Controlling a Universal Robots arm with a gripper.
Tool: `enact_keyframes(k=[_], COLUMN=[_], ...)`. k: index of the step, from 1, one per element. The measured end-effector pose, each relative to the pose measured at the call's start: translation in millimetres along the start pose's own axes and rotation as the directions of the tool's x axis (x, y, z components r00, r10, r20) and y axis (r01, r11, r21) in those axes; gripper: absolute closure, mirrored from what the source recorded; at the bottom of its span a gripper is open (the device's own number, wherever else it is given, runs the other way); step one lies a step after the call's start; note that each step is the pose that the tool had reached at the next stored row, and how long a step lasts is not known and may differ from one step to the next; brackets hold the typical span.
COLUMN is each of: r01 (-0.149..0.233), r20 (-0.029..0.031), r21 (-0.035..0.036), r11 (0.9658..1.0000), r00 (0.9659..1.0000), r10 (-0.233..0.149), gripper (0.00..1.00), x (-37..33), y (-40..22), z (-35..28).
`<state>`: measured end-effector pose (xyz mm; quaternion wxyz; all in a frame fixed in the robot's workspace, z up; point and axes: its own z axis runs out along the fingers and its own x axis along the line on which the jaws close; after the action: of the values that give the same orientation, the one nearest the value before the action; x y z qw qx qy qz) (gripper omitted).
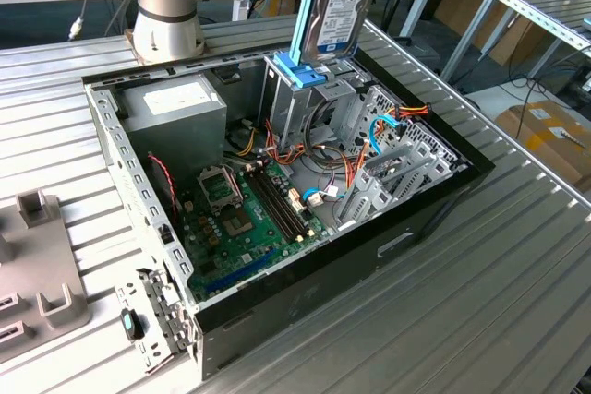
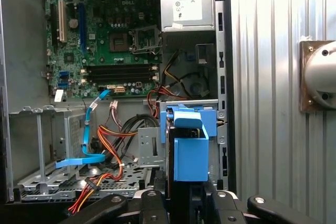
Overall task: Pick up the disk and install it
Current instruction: 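Pick up the disk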
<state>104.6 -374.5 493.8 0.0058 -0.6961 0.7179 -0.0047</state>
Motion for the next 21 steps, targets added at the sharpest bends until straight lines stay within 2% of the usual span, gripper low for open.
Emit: enact_keyframes(k=[14,16,21], r01=[0.000,0.000,0.000], r20=[0.0001,-0.0002,0.0000], r21=[0.0000,0.0000,0.0000], r11=[1.0000,1.0000,1.0000], r00=[1.0000,1.0000,1.0000], r10=[0.000,0.000,0.000], gripper=[0.65,0.65,0.65], x=[0.5,2.0,11.2], y=[-0.8,-1.0,-1.4], z=[0.1,-0.1,0.0])
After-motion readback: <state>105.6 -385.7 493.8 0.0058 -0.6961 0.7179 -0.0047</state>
